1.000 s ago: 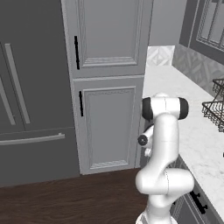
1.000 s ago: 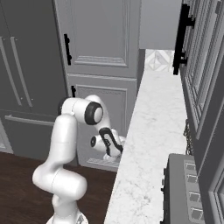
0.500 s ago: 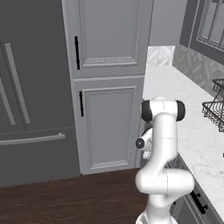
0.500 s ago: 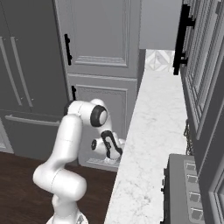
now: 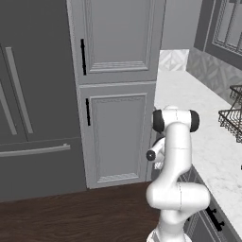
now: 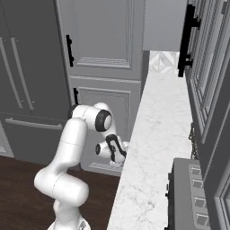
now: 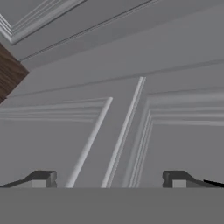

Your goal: Take a straw from the drawer in front and place it inside the glass cup on the dining counter.

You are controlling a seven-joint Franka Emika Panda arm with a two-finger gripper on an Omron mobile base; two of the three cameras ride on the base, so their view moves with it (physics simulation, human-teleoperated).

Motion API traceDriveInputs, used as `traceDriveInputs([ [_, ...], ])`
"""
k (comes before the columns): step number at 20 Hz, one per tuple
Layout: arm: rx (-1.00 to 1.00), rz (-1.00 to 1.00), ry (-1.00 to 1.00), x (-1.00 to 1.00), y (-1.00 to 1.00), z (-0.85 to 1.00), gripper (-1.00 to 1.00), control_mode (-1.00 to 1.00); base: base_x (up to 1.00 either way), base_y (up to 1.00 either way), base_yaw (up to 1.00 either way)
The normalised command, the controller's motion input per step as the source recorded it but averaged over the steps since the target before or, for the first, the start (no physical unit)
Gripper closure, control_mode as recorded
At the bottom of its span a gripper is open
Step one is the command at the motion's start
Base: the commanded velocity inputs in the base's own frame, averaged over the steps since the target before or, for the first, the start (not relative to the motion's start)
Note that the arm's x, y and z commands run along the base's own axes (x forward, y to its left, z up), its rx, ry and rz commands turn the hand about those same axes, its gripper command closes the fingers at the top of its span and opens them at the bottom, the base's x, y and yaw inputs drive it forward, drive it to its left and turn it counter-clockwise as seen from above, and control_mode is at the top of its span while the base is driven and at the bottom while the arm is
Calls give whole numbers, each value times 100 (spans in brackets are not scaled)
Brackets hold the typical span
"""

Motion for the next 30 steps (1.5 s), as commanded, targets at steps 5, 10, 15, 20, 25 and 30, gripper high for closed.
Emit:
traceDriveInputs([
  [5, -1, -4, -4, 0, -31, 6, -100, -100, 0, 0, 0],
  [10, -2, -8, -8, 0, -45, 23, -100, -100, 0, 0, 0],
  [15, -4, -11, -5, -1, -29, 30, -100, -100, 0, 0, 0],
  [20, -4, -6, -1, -2, -18, 3, -100, -100, 0, 0, 0],
  [25, -2, 0, 0, -12, 0, -4, -100, -100, 0, 0, 0],
  [30, -1, 0, -6, -28, 0, 1, -100, -100, 0, 0, 0],
])
